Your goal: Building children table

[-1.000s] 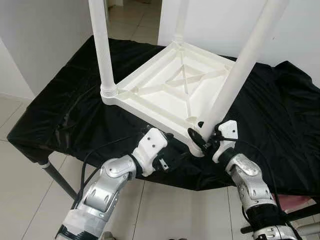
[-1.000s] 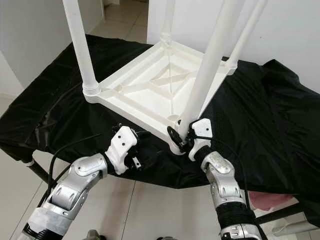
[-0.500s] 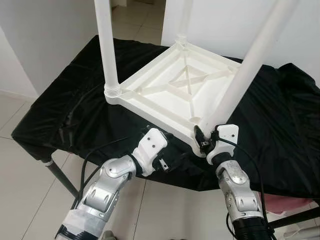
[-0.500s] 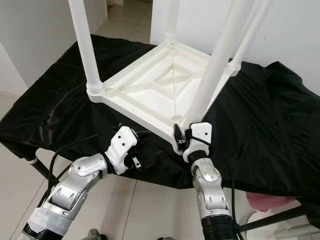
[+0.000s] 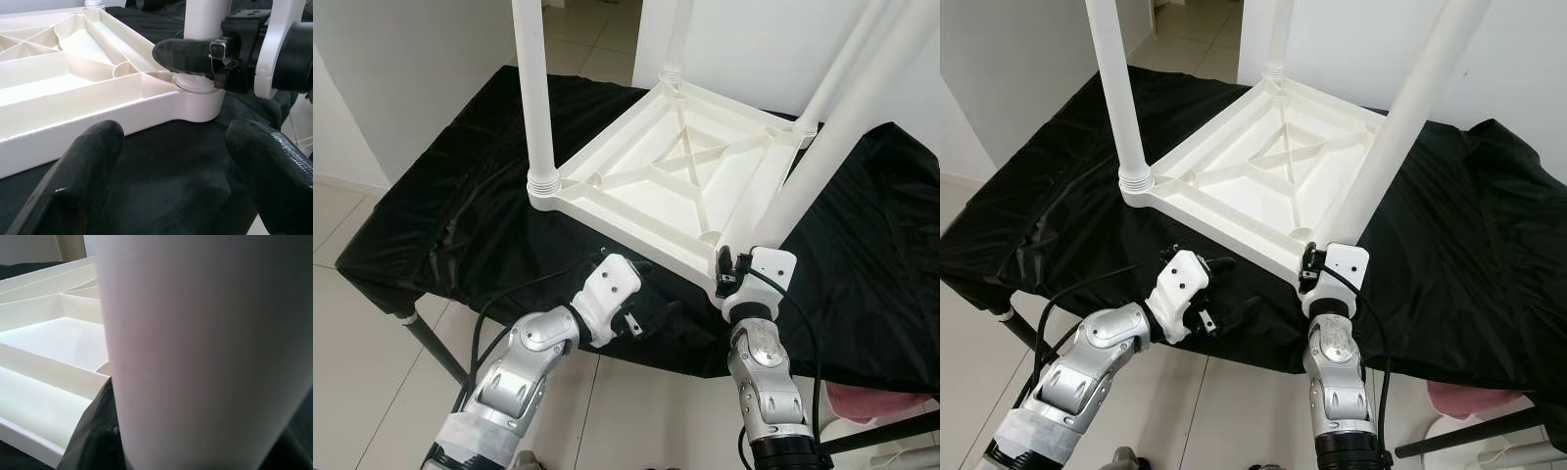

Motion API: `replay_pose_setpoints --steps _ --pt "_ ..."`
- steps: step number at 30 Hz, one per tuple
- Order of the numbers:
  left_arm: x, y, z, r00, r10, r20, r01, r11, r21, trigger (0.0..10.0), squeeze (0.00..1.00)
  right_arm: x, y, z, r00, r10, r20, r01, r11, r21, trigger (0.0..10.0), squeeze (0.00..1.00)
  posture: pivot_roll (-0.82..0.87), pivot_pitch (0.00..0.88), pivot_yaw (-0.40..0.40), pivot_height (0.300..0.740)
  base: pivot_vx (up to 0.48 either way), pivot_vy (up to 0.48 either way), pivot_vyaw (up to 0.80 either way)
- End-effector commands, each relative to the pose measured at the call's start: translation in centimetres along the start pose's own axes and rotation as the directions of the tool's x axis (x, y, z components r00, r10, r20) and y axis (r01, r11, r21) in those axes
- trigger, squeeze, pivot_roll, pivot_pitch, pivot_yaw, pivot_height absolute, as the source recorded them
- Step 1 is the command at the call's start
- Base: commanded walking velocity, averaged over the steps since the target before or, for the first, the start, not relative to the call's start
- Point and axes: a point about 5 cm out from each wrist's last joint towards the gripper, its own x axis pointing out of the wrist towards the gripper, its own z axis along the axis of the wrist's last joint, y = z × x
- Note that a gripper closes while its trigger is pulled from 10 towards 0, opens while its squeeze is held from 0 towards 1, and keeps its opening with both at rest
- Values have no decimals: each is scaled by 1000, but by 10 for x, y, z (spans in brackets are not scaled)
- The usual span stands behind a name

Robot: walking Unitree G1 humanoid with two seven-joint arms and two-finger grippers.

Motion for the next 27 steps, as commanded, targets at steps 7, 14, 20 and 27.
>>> replay_pose_setpoints --steps 7,14,20,27 --pt "0 -2 -3 1000 26 -11 -26 1000 14 10000 0 -8 -7 6 999 6 51 -6 1000 5 10000 1000 36 82 -92 740 0 0 0" --pt "-3 6 -3 999 42 -15 -41 999 31 10000 0 -21 -14 7 996 60 65 -58 998 -36 10000 1000 33 80 -102 740 0 0 0" --pt "-8 17 -4 997 72 -24 -70 996 47 10000 0 -32 -20 4 993 107 55 -104 993 -56 10000 0 30 79 -105 740 0 0 0" --pt "-14 29 -3 995 92 -31 -90 994 59 10000 0 -43 -26 -3 982 184 35 -181 981 -73 10000 0 23 70 -99 740 0 0 0"
